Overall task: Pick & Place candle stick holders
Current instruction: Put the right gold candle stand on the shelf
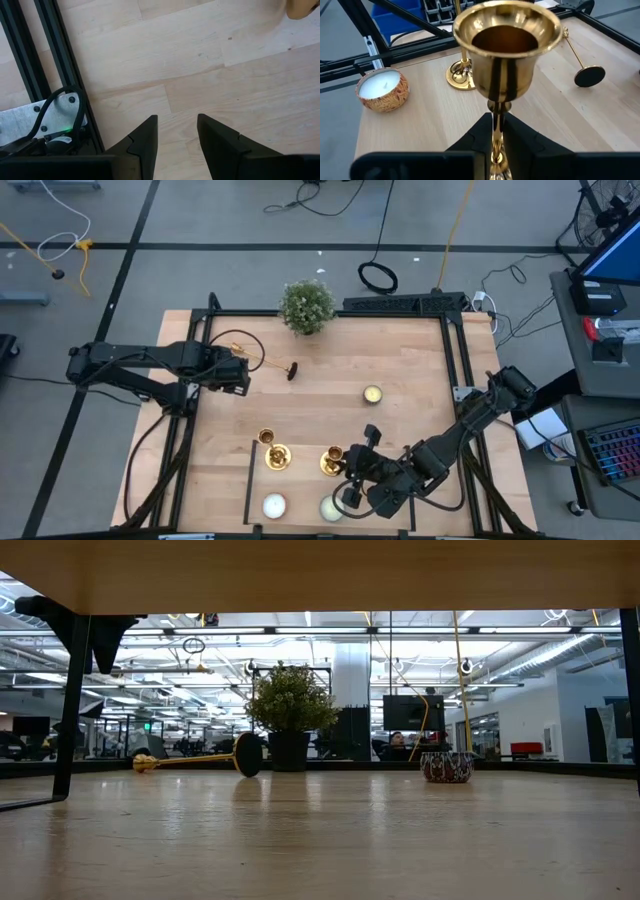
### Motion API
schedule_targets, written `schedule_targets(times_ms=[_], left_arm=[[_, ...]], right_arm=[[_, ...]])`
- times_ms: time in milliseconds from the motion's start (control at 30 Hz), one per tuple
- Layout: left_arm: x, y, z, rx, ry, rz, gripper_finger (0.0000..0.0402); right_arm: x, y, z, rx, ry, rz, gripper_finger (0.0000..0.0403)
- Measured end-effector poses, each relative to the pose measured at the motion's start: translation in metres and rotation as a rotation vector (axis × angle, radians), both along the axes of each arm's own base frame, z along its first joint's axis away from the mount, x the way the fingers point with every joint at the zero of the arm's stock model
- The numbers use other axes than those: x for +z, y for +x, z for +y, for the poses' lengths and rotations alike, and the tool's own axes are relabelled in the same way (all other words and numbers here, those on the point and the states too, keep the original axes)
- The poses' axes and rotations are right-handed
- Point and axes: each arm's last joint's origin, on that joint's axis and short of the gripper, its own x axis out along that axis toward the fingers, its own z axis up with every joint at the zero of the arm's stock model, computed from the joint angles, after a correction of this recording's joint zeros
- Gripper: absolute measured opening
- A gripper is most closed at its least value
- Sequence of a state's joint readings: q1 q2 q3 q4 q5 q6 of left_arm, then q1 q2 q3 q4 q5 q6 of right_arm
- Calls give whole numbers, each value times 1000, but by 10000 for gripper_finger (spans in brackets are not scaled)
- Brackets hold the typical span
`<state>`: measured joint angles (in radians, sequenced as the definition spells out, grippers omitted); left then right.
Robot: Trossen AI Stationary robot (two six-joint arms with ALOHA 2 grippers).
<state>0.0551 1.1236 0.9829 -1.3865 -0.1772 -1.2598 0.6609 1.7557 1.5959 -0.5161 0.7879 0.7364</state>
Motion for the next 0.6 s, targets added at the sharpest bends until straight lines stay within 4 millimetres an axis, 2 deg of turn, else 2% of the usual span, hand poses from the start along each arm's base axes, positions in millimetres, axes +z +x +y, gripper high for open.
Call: schedule_targets(times_ms=[500, 600], left_arm=[[0, 0, 0, 1, 6, 0, 145], [0, 0, 0, 2, 6, -1, 145]], right_arm=[[1, 0, 0, 3, 9, -6, 43], [1, 0, 1, 2, 10, -7, 56]])
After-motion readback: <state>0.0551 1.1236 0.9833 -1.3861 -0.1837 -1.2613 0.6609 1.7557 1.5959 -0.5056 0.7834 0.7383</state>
